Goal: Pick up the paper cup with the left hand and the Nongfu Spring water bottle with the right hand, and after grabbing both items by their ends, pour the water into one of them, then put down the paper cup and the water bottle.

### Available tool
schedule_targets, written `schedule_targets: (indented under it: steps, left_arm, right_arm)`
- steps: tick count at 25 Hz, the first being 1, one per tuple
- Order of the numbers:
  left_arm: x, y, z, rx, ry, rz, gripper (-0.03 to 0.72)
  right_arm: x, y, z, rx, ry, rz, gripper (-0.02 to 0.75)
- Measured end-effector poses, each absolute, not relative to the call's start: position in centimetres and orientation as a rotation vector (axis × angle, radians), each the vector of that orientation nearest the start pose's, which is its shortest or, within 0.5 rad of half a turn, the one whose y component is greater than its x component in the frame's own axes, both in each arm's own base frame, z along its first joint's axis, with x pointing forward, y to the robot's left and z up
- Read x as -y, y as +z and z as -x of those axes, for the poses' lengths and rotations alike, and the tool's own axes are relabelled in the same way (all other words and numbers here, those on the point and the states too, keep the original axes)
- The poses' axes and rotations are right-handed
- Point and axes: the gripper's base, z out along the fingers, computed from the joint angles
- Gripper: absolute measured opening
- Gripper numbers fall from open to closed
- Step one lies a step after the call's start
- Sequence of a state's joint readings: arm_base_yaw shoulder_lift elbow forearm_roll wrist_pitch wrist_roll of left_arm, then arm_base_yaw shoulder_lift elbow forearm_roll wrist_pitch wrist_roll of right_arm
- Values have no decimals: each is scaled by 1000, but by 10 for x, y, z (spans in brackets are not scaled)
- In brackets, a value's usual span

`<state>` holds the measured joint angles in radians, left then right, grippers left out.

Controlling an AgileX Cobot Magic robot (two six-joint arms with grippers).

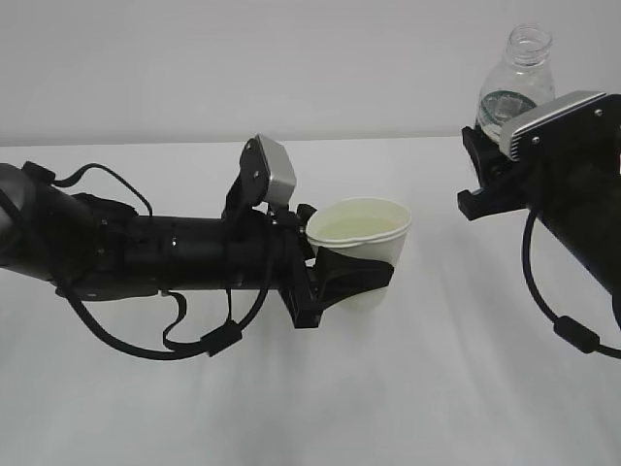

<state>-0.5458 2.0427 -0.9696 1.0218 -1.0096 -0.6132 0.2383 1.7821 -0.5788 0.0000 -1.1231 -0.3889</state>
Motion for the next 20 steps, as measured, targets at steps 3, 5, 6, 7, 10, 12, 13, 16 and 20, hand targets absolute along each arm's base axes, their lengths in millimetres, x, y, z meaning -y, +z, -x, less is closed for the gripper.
schedule_targets:
  steps: [3, 5, 6, 7, 10, 12, 13, 16, 20]
  left_arm:
    - [253, 142, -292, -1531, -1040, -1108, 388]
    - [253, 143, -293, -1527, -1025, -1105, 387]
    - [253, 143, -294, -1528, -1016, -1099, 387]
    - [252, 142, -295, -1532, -1004, -1092, 387]
    - [251, 141, -298, -1550, -970, -1080, 387]
    - [246, 141, -303, -1569, -946, -1048, 386]
    - [243, 141, -306, -1573, -939, -1035, 386]
    - [235, 141, -312, -1585, -920, -1002, 386]
    - [224, 141, -320, -1598, -894, -974, 386]
  right_arm:
    - [-75, 176, -309, -1489, -119, 483, 419]
    - [-75, 176, -309, -1489, -119, 483, 419]
    - [-75, 176, -309, -1489, -117, 482, 419]
    - [-75, 176, -309, -1489, -117, 482, 419]
    - [-75, 176, -309, -1489, -117, 482, 419]
    - [-75, 176, -309, -1489, -117, 482, 419]
    - [-75, 176, -309, -1489, -117, 482, 419]
    - [-75, 176, -309, -1489, -117, 482, 414]
    - [-75, 176, -309, -1489, -117, 482, 407]
